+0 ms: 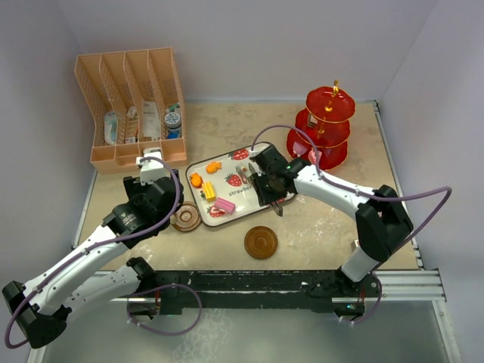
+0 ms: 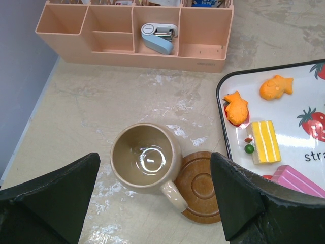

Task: Serve the afternoon tea
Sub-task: Pick up the desert from the tray.

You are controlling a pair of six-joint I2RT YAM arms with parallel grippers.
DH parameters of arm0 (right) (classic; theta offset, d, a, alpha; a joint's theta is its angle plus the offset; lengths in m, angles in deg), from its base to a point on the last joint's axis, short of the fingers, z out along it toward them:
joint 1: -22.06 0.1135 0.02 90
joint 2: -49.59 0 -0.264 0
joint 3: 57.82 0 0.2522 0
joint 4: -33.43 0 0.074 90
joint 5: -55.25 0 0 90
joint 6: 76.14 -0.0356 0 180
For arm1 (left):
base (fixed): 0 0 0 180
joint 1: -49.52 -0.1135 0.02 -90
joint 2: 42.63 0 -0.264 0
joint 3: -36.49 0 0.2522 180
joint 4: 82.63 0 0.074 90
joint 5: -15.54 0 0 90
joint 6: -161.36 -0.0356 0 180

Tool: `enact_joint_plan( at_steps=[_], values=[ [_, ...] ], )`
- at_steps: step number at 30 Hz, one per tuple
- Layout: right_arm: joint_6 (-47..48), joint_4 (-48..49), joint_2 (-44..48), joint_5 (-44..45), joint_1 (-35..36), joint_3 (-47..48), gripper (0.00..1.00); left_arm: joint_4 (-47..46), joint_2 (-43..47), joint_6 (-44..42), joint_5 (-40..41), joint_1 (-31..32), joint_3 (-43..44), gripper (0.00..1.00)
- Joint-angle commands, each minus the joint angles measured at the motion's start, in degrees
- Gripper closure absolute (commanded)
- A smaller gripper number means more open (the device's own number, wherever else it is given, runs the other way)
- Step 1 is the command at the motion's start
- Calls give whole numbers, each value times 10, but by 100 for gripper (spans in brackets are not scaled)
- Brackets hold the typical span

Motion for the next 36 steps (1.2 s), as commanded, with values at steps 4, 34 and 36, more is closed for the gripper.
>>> enact_joint_plan(
  at_steps=[4, 34, 36],
  values=[
    [27, -21, 3, 35, 1, 40, 62, -3, -9, 3, 5, -1, 17, 13],
    [28, -4, 24, 2, 3, 5, 58, -4, 1, 2, 2, -2, 15, 13],
    [27, -9, 28, 14, 3, 11, 58, -5, 4, 3, 3, -2, 16, 13]
  ],
)
